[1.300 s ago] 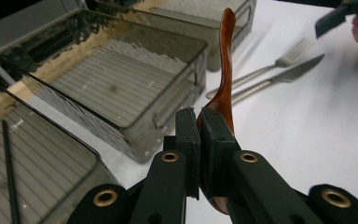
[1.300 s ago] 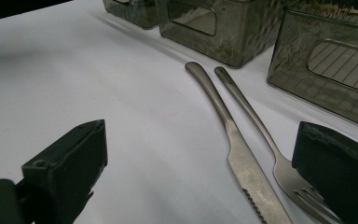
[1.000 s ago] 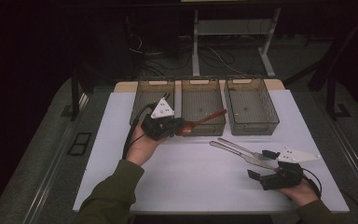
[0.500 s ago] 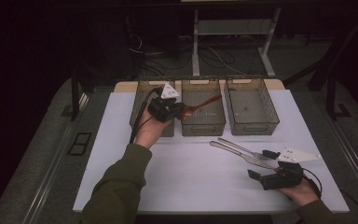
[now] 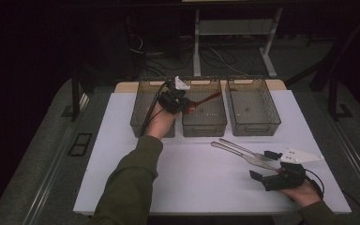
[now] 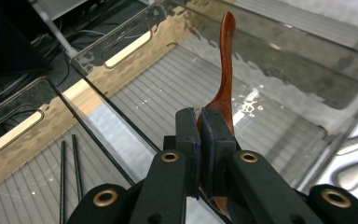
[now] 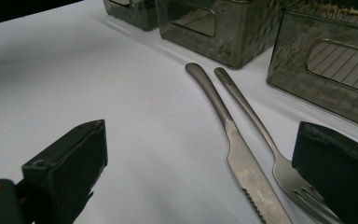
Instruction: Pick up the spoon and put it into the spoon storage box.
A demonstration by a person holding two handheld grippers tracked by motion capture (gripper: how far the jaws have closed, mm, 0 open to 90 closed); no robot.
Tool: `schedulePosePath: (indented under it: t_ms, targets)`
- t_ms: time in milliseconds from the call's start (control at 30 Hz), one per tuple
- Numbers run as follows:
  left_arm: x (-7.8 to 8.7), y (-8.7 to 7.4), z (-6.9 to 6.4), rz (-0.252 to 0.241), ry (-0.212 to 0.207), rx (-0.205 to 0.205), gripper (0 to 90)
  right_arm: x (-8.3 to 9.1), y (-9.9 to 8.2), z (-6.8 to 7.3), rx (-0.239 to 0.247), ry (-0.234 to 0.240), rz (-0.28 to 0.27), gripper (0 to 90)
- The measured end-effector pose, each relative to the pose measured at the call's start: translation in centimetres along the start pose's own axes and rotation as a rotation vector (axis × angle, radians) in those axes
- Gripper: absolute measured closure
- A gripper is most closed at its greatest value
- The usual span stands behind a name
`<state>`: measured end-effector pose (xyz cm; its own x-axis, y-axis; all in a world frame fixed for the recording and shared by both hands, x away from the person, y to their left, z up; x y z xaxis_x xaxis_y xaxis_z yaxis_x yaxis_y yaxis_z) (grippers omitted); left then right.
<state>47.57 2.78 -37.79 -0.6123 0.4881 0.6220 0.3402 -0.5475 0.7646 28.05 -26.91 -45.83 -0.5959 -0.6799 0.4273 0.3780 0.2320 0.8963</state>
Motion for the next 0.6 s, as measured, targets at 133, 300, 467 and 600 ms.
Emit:
schedulePosePath:
  t_ms: [133,300,467,600]
  targets:
    - [-0.8,-0.4,-0.1,0.043,0.006,0.012,85.6,0.0,0.0,0.0,-0.001,-0.001,0.0,2.5]
    - [-1.6,-0.6,-0.4,0.061,-0.004,0.018,85.6,0.0,0.0,0.0,-0.001,0.0,0.0,2.6]
    - [-2.1,-0.7,-0.9,0.074,-0.01,0.018,85.5,0.0,0.0,0.0,0.003,0.002,0.0,2.6]
    - [-2.5,-1.1,-1.2,0.104,-0.02,0.016,85.4,0.0,0.0,0.0,-0.002,0.0,-0.003,2.6]
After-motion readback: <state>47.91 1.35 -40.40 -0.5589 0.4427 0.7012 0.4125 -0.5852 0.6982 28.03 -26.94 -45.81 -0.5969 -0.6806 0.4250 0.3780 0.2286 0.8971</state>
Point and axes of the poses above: each handheld gripper's, and its own axes: x roughly backward along the jaws, y roughly out of its top, z roughly to its left, the point moved 5 cm from there along -x, roughly forward along the jaws, and after that the axes turned 3 degrees about -z, right-handed, at the moved point
